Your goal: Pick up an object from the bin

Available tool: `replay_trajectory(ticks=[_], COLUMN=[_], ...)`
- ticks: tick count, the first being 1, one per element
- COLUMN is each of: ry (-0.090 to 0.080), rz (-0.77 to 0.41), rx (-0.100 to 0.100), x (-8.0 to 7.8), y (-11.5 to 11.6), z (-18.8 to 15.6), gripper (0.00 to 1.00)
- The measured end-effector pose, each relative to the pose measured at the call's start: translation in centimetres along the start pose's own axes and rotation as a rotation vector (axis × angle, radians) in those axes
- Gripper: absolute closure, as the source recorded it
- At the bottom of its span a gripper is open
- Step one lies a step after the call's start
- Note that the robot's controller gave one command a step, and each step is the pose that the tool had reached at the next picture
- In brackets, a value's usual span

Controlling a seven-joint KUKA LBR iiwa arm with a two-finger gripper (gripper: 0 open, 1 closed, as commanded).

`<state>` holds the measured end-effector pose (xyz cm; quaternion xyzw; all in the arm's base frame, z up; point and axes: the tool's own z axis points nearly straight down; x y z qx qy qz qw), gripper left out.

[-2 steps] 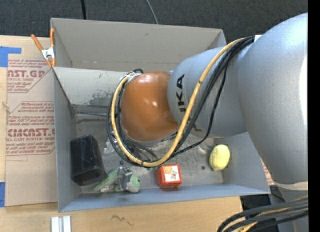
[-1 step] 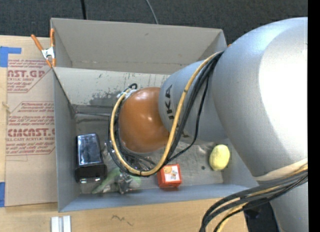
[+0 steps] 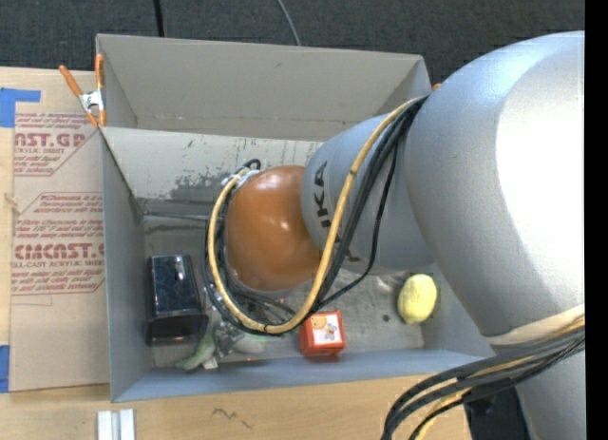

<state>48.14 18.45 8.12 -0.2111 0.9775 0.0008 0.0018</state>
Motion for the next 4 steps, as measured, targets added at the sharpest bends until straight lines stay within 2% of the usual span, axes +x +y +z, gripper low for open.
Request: replay_trajectory(ticks=[2, 3, 4], ry=[0.005, 0.015, 0.005], rz=[0.0, 0.0, -0.001], rx=[0.0, -0.001, 0.0], x=[0.1, 0.4, 0.0], y=[0.0, 0.1, 0.1], z=[-0.3, -2.4, -14.3], gripper=[1.0, 1.0, 1.0])
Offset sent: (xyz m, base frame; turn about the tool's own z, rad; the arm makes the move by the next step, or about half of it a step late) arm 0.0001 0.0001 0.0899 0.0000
